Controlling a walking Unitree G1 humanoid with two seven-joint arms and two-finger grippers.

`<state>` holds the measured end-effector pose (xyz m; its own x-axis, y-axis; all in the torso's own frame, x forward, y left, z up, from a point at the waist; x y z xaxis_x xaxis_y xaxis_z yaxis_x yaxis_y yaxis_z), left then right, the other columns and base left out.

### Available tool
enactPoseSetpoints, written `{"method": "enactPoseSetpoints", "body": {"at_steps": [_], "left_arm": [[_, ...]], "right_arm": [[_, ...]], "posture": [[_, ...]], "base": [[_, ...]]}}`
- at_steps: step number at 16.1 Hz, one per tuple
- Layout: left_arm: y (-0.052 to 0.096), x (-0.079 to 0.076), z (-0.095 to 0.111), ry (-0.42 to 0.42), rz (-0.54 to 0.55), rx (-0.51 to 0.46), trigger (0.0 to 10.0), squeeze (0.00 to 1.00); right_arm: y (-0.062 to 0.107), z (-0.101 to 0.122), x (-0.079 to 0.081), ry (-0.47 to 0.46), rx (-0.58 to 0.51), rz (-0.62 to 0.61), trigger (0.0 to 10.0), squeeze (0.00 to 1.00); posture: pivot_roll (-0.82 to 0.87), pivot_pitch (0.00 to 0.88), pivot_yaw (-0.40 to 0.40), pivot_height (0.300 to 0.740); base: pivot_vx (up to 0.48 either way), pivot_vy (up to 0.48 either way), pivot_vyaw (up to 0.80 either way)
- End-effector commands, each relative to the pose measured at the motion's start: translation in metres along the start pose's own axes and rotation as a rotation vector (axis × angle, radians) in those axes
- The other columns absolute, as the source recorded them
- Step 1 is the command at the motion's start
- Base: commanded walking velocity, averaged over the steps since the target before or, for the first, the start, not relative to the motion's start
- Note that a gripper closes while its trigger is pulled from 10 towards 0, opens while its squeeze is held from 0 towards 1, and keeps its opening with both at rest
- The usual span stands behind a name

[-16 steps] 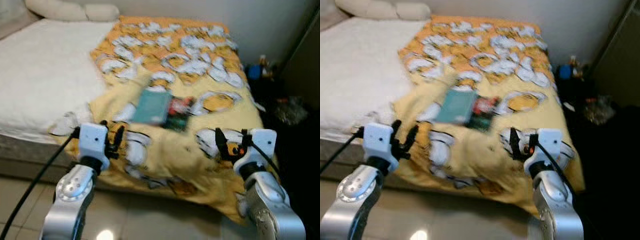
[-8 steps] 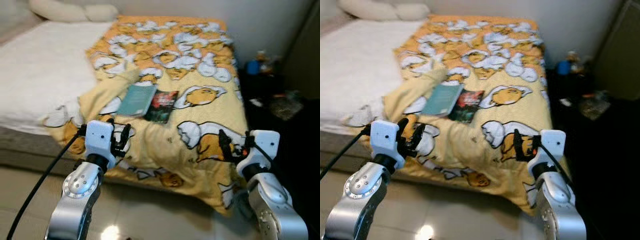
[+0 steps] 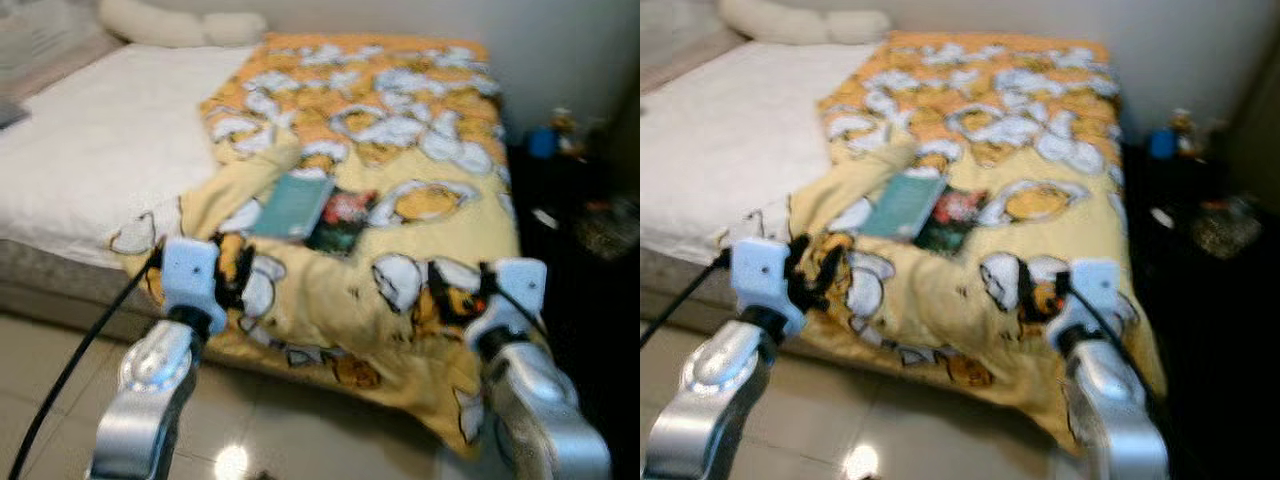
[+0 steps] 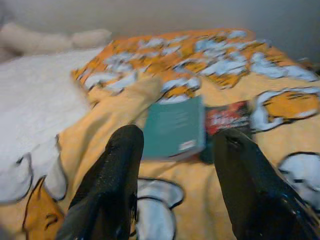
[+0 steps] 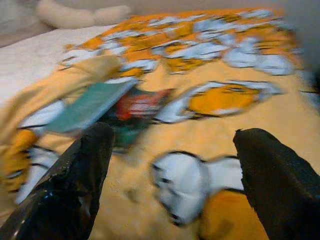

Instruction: Clean up the room

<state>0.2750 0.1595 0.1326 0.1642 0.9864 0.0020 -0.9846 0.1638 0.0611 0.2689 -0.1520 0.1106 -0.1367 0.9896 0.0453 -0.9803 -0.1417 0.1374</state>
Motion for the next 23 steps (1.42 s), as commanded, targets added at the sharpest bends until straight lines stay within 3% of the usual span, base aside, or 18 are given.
{"method": "enactPoseSetpoints", "body": {"at_steps": [1, 2, 17, 18, 19, 21, 22, 23], "left_arm": [[0.0, 0.0, 0.0, 0.029, -0.001, 0.011, 10.0, 0.0], [0.0, 0.0, 0.0, 0.043, -0.004, 0.015, 10.0, 1.0], [0.0, 0.003, 0.0, -0.004, -0.026, 0.042, 10.0, 1.0], [0.0, 0.0, -0.002, -0.007, -0.038, 0.059, 10.0, 0.89], [-0.001, -0.003, -0.005, -0.018, -0.062, 0.077, 10.0, 0.12], [-0.001, -0.007, -0.009, -0.019, -0.089, 0.102, 10.0, 0.09], [-0.001, -0.01, -0.014, -0.012, -0.105, 0.13, 10.0, 0.0], [-0.001, -0.013, -0.018, 0.0, -0.132, 0.16, 10.0, 0.11]], "right_arm": [[0.001, 0.003, 0.001, -0.01, -0.01, 0.021, 10.0, 0.0], [0.0, 0.003, 0.002, -0.009, -0.004, 0.029, 10.0, 0.0], [-0.002, -0.004, 0.007, -0.001, 0.026, 0.045, 10.0, 0.0], [-0.001, -0.005, 0.007, -0.001, 0.032, 0.046, 10.0, 0.0], [-0.001, -0.006, 0.006, -0.003, 0.037, 0.045, 10.0, 0.0], [0.001, -0.007, 0.005, -0.006, 0.043, 0.04, 10.0, 0.0], [0.002, -0.008, 0.003, -0.005, 0.047, 0.035, 10.0, 0.0], [0.003, -0.009, 0.003, -0.002, 0.053, 0.033, 10.0, 0.0]], "posture": [[-0.05, 0.0, 0.027, 0.74], [-0.05, 0.0, 0.026, 0.74], [-0.03, 0.0, 0.036, 0.74], [-0.04, 0.0, 0.036, 0.74], [-0.04, 0.0, 0.037, 0.74], [-0.04, 0.0, 0.038, 0.74], [-0.05, 0.0, 0.039, 0.74], [-0.05, 0.0, 0.039, 0.74]], "base": [[0.398, 0.0, 0.0], [0.394, 0.0, 0.0], [0.355, 0.0, 0.0], [0.0, 0.0, 0.0], [0.0, 0.0, 0.0], [0.0, 0.0, 0.0], [0.0, 0.0, 0.0], [0.0, 0.0, 0.0]]}}
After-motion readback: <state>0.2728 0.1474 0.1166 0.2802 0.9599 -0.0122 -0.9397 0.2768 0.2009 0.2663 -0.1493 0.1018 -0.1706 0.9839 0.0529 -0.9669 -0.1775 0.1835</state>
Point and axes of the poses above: a point about 5 cm out from each wrist's last joint towards the gripper, its own y axis pointing back from the gripper into the wrist, its own z axis along the axis of the wrist's last joint, x = y × z, the point moved 3 cm from there along -y, pointing out of the wrist towards the gripper, and after that the axes turned 4 degrees about y, right-handed, at the moved point
